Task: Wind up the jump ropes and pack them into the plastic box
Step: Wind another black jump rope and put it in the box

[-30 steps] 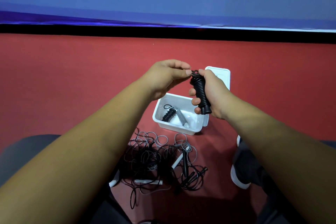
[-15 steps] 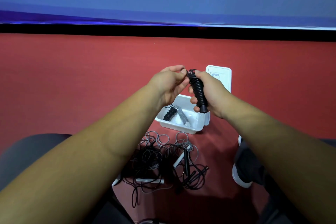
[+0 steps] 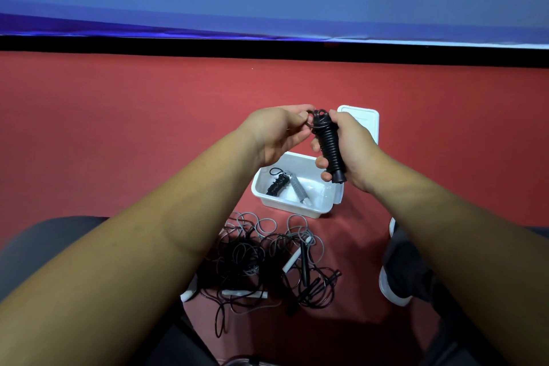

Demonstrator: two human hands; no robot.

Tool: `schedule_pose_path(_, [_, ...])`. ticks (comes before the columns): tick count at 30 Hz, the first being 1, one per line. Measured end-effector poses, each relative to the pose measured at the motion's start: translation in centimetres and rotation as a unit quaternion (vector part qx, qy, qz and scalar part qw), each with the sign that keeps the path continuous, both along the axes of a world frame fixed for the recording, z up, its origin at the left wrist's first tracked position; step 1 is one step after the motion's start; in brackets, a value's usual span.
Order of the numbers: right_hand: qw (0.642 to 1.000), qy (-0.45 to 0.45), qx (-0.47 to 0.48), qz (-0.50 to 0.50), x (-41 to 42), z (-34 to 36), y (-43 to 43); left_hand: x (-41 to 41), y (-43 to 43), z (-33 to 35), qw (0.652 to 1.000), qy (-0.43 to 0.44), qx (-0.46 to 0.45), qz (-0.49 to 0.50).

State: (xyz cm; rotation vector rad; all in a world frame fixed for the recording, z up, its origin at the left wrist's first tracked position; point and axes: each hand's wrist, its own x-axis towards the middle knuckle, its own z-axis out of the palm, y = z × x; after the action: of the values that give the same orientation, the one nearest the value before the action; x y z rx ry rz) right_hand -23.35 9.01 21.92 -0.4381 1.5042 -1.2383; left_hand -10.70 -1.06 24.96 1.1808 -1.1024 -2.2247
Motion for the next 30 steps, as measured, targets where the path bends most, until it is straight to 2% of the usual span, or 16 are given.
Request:
schedule_pose_path(7, [0.999,0.026,-0.001,0.027,0.0,0.2,0.2,0.2,0.1,-0.2,0.999,-0.042,-0.010,-0.022])
schedule_pose_path(13, [0.999,0.026,-0.014,0.028,-0.2,0.5,0.2,0.0,0.4,-0.8,0.997,-0.034,-0.054,0.048])
schedule_pose_path(19, [0.998,0.044,-0.014,0.045,-0.2,0.8,0.3,0.1,0.6,-0.9,0.997,-0.043,-0.066,0.020])
schedule_pose_path(26, [0.995,0.076,0.000,0.069,-0.6,1.1,0.4,0.6,0.3,-0.9,0.977,-0.060,-0.203,-0.010])
schedule_pose_path(30, [0.995,0.074,-0.005,0.070,-0.8,1.2,0.4,0.5,0.9,-1.5,0.978,-0.047,-0.204,0.012])
